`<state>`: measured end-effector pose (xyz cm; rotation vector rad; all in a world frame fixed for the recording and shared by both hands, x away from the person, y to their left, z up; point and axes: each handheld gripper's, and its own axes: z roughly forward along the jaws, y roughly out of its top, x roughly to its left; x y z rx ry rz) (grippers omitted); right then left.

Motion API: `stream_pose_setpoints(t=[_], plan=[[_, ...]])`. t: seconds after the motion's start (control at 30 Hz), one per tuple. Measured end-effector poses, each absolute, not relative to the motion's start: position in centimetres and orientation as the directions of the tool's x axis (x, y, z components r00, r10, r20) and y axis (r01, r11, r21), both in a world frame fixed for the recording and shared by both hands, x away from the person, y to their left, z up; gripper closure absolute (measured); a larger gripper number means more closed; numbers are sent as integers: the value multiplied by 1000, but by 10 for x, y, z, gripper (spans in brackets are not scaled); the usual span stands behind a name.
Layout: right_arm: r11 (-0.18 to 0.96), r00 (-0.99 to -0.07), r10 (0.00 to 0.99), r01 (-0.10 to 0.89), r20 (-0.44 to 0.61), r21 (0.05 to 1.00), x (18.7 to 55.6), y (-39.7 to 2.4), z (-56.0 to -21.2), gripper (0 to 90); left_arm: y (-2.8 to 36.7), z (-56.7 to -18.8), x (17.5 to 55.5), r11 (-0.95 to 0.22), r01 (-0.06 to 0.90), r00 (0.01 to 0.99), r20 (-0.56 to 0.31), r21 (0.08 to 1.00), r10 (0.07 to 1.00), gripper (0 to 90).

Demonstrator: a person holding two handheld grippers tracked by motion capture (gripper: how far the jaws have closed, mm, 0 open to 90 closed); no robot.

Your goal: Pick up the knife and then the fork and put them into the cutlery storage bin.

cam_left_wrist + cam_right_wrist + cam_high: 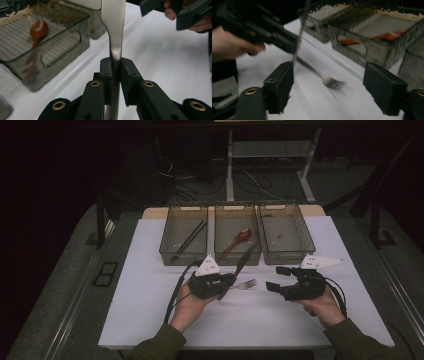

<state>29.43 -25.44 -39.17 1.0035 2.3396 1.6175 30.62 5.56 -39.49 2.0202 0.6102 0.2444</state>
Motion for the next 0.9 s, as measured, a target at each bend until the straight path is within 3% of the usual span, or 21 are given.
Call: stream_pose_setpoints(t=[0.1,0.33,0.9], plan=[[173,-780,562,437,275,883,302,-246,-380,349,49,-395,310,-385,326,842,-81,864,533,793],[158,-787,541,442,297,883,315,-221,-366,451,38,-393,315,-353,322,824,-76,878,562,793],[117,-759,540,495,363,861,343,-198,-369,753,35,-392,313,-336,292,823,-57,896,565,793]])
